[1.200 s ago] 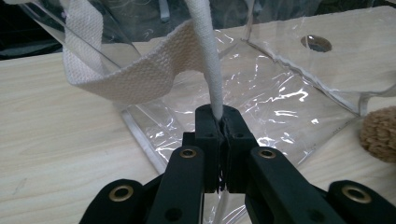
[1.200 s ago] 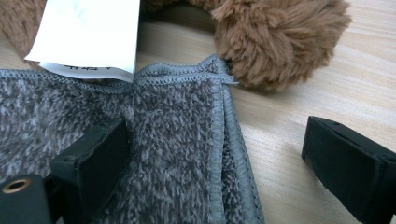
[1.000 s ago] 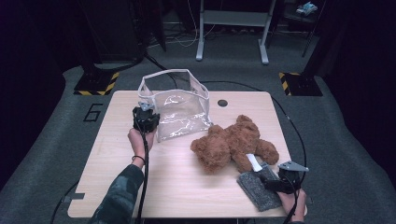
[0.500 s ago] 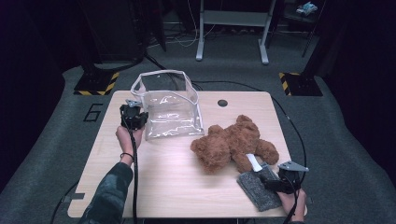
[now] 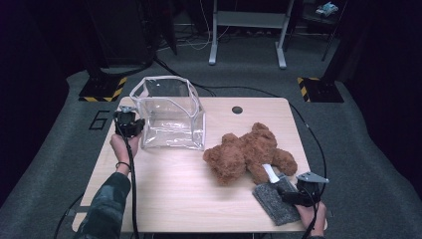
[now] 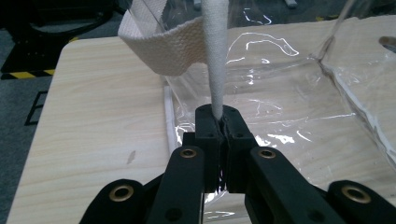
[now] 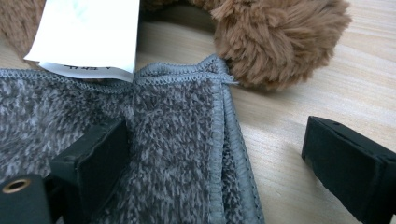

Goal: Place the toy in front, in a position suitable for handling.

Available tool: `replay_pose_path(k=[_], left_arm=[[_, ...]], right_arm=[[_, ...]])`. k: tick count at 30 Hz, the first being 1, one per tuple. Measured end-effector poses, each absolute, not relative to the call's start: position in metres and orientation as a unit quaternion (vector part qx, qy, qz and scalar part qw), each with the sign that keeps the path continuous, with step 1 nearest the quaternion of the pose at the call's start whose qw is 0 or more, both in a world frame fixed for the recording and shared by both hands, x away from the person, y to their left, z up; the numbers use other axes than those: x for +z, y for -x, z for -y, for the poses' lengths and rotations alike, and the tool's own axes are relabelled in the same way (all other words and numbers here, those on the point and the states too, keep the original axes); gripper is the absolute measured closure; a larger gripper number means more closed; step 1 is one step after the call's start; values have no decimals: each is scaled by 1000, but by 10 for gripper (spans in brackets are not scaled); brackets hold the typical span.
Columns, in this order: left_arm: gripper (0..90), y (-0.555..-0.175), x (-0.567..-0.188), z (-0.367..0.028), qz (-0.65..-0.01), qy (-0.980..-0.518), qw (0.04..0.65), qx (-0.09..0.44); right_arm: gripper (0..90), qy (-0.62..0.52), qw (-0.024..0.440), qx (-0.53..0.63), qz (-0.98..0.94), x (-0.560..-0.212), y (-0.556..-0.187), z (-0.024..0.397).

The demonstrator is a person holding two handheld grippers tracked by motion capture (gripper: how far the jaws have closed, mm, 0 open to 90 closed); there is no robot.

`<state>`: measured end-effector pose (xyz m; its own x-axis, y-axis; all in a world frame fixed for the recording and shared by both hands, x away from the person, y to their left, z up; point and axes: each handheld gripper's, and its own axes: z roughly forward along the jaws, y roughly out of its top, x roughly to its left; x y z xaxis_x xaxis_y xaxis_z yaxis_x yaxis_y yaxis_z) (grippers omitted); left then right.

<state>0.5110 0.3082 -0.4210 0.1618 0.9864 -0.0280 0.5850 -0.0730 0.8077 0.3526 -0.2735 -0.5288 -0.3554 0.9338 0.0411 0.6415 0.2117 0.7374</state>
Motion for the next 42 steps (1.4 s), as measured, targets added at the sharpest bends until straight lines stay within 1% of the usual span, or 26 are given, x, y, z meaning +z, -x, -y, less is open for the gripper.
replay_pose_path(k=[10, 13, 14, 15, 17, 18, 20, 22, 25, 28, 32, 36, 42], left_arm=[[872, -507, -422, -336, -600, -661, 343, 292], [867, -505, -423, -340, -603, -659, 346, 288], [849, -505, -423, -340, -603, -656, 349, 290], [801, -504, -423, -340, -601, -657, 351, 289], [627, -501, -423, -339, -604, -659, 358, 269], [564, -499, -422, -338, -603, -659, 362, 265], [455, -495, -420, -336, -606, -657, 371, 253], [388, -491, -416, -333, -597, -659, 377, 258], [349, -486, -407, -325, -578, -668, 384, 270], [317, -484, -400, -319, -569, -675, 388, 265], [298, -484, -391, -312, -561, -673, 405, 260], [285, -483, -385, -305, -552, -681, 403, 263], [262, -482, -364, -284, -527, -691, 417, 266]], right_arm=[[70, -526, 213, 343, -748, -529, -353, 274], [70, -526, 214, 343, -748, -529, -353, 274], [70, -526, 214, 343, -749, -529, -353, 274], [70, -526, 214, 343, -749, -529, -353, 274], [70, -526, 213, 343, -748, -529, -353, 273], [70, -525, 214, 343, -749, -529, -353, 274], [70, -525, 214, 343, -749, -529, -353, 274], [70, -526, 214, 343, -749, -529, -353, 274], [70, -526, 214, 343, -748, -529, -353, 273], [70, -525, 215, 343, -749, -529, -353, 274], [70, -526, 215, 343, -748, -529, -353, 273], [70, -526, 215, 343, -748, -529, -353, 273], [70, -526, 215, 343, -749, -529, -353, 273]])
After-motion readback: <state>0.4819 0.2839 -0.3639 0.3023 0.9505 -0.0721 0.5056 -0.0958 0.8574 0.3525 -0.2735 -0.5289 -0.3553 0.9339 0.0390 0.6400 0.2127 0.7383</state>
